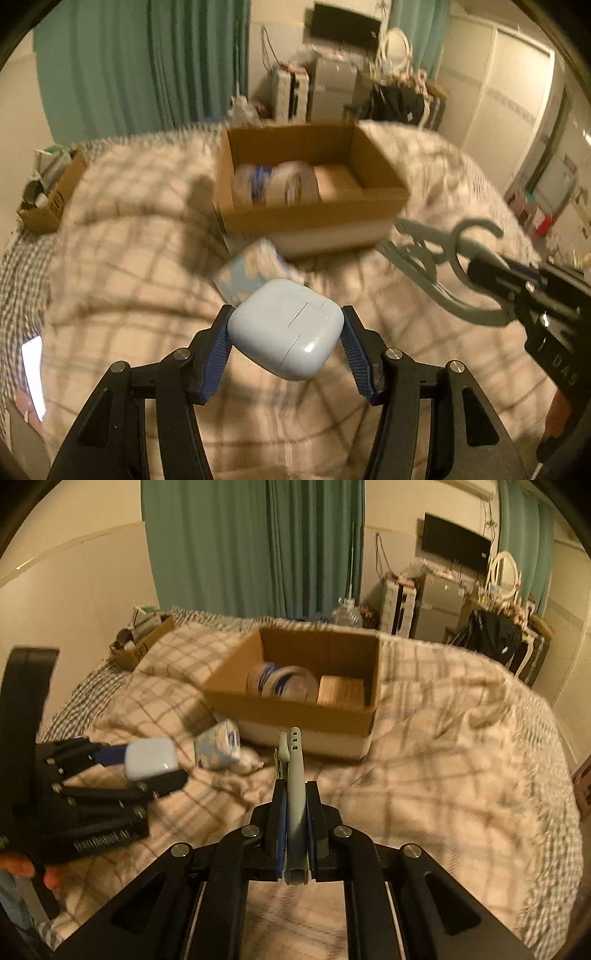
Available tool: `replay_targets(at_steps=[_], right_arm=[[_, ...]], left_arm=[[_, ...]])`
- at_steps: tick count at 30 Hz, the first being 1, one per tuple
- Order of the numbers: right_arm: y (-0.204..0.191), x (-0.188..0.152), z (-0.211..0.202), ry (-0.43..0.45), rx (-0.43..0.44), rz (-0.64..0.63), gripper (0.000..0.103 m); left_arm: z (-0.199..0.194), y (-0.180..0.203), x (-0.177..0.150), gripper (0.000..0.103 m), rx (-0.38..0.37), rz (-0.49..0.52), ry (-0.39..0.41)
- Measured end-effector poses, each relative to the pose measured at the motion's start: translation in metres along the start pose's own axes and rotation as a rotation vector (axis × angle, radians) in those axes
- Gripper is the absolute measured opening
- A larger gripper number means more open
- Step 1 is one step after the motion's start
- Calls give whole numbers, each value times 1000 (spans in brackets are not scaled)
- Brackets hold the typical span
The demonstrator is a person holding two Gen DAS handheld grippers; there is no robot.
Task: Organize objects
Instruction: 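Carry the hanger and earbud case over the cardboard box and release both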
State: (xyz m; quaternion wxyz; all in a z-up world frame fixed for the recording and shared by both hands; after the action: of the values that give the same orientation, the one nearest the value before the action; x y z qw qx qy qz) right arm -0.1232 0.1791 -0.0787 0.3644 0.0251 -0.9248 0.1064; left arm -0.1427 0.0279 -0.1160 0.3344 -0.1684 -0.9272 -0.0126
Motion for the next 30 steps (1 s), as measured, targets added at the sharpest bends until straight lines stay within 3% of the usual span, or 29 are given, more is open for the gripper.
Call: replay_targets(at_steps=[8, 16, 20, 24, 30], right_arm=[[6, 114, -36, 205, -54, -27, 8], [7, 193, 18, 248, -44, -7, 8], [12, 197, 75, 178, -35, -10, 8], [23, 178, 133, 86, -34, 8, 8], [39, 166, 159, 45, -25, 44, 9]], left_arm=[[-23, -38, 94, 58, 73, -9, 151], [30, -58, 174, 58, 108, -4, 189], [73, -60, 183, 58, 88, -14, 175], [118, -56, 167, 58, 75, -2, 121], [150, -53, 148, 59, 75, 19, 72]])
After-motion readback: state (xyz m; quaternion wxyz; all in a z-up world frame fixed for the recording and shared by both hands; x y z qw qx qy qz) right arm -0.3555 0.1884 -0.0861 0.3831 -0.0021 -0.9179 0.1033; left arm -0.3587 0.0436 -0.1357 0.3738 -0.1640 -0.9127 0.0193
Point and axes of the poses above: each gripper's, at about its wrist camera, not at the fingertips, and z roughly the way its jaws point, y to its right, x to its top, the point moved 8 cm from there along z, roughly the way its jaws point, and after that the axes turned 14 degrees about z, right-handed, at the moved point
